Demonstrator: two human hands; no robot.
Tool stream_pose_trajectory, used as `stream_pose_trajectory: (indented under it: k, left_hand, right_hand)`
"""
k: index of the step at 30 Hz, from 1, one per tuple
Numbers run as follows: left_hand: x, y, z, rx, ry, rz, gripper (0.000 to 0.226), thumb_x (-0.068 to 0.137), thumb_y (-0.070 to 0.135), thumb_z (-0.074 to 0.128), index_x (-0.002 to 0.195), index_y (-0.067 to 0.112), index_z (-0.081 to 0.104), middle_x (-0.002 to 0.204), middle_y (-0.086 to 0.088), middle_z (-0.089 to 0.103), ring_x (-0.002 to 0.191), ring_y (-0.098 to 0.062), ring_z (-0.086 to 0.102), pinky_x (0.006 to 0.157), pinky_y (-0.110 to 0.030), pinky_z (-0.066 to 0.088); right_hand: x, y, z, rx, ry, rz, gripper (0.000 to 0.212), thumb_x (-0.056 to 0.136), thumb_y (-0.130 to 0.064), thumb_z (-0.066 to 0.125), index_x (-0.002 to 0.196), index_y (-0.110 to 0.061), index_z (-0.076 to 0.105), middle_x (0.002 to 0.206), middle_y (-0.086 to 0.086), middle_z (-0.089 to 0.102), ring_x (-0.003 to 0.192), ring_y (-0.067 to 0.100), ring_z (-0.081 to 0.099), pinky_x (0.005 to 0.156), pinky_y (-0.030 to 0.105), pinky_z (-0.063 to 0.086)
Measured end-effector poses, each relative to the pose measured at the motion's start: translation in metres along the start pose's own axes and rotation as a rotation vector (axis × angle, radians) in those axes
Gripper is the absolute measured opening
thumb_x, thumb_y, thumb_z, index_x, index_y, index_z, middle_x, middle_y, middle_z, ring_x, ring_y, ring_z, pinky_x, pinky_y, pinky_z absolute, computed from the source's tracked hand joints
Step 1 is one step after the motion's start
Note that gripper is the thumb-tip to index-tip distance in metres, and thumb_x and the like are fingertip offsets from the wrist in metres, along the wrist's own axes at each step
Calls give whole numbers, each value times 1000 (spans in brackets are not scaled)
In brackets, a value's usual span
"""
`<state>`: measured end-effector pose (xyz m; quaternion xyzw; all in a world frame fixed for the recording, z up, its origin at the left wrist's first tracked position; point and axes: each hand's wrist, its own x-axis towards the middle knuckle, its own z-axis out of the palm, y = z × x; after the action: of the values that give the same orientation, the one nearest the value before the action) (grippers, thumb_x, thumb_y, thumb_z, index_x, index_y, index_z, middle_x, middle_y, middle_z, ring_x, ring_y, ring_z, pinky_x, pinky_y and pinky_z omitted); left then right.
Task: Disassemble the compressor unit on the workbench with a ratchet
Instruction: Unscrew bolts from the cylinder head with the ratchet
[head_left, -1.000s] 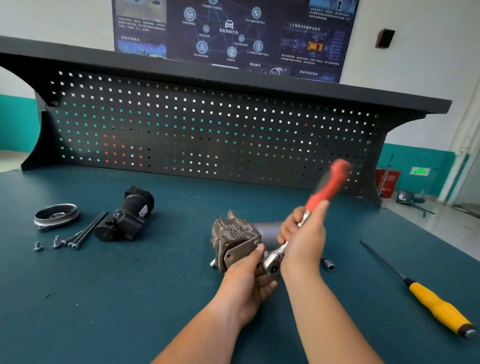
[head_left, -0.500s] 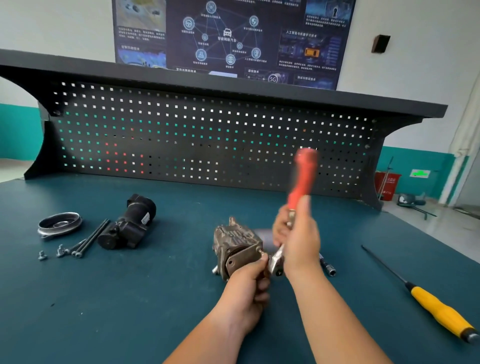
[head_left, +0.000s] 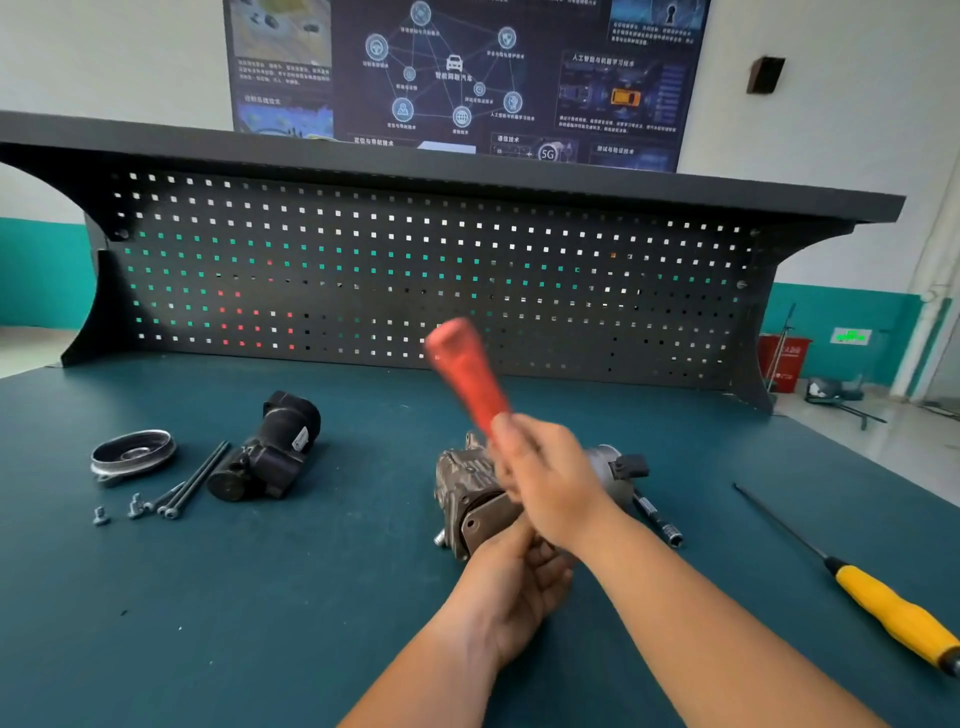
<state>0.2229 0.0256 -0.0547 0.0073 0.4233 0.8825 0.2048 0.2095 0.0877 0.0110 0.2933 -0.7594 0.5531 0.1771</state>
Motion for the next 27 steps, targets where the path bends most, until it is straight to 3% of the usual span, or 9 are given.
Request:
stream_pose_trajectory:
  k: [3, 5, 9, 11, 14, 16, 19, 22, 27]
  left_hand:
    - [-3, 0, -1, -22, -46, 37, 33, 96, 10, 41, 84, 11, 71, 82, -7, 72, 70, -16, 70, 60, -26, 56]
    - [-2, -1, -1, -17, -51, 73, 30, 98, 11, 38, 93, 12, 68, 85, -7, 73, 75, -15, 71, 62, -28, 56]
    - [3, -3, -1, 33, 49, 71, 23, 93, 10, 49, 81, 16, 68, 71, -1, 65, 60, -12, 60, 58, -23, 48]
    - [3, -3, 0, 15, 97, 42, 23, 91, 20, 55, 73, 18, 68, 65, 3, 62, 51, -9, 54, 50, -20, 42]
    - [2, -2, 1, 17, 127, 30, 20, 90, 24, 57, 73, 18, 65, 61, 5, 64, 47, -7, 56, 49, -20, 39]
    - [3, -3, 0, 28, 131, 33, 24, 90, 24, 58, 68, 18, 65, 57, 5, 63, 43, -6, 56, 49, -21, 39]
    - [2, -2, 0, 36, 109, 28, 19, 88, 24, 60, 71, 18, 66, 59, 3, 65, 44, -8, 58, 44, -20, 42]
    - [3, -2, -1, 99, 103, 62, 17, 89, 27, 60, 76, 18, 66, 61, 4, 65, 45, -8, 57, 41, -17, 40]
    - [7, -7, -6, 137, 94, 116, 15, 92, 13, 54, 78, 14, 57, 59, 2, 58, 47, -7, 52, 44, -17, 38]
  right_hand:
    - [-6, -1, 4, -418, -260, -134, 44, 88, -47, 41, 67, -10, 51, 53, -10, 38, 49, 6, 34, 51, 24, 28]
    - [-10, 2, 6, -395, -248, -132, 48, 88, -47, 41, 69, -4, 53, 53, -7, 39, 50, 5, 34, 52, 24, 27]
    - [-11, 0, 2, 316, 137, 81, 45, 91, -45, 50, 62, -14, 37, 46, -13, 32, 41, 1, 25, 42, 15, 23]
    - [-11, 2, -7, 587, 414, 199, 49, 90, -51, 41, 58, -15, 31, 42, -12, 27, 35, 3, 21, 36, 15, 21]
    - [-13, 13, -19, 880, 806, 347, 53, 97, -53, 28, 57, -19, 30, 39, -8, 23, 31, 7, 20, 34, 14, 17]
    - [-16, 19, -23, 948, 929, 412, 54, 97, -57, 25, 59, -19, 29, 39, -8, 22, 31, 8, 19, 35, 13, 15]
    - [-12, 18, -21, 836, 869, 398, 54, 97, -56, 26, 59, -19, 29, 40, -8, 22, 31, 8, 19, 36, 14, 15]
    - [-8, 11, -10, 650, 699, 250, 50, 98, -49, 28, 60, -17, 30, 41, -10, 24, 33, 5, 19, 35, 13, 17]
    - [-3, 6, 3, 167, 147, 49, 41, 88, -48, 45, 61, -18, 41, 44, -13, 34, 41, 0, 28, 44, 18, 24]
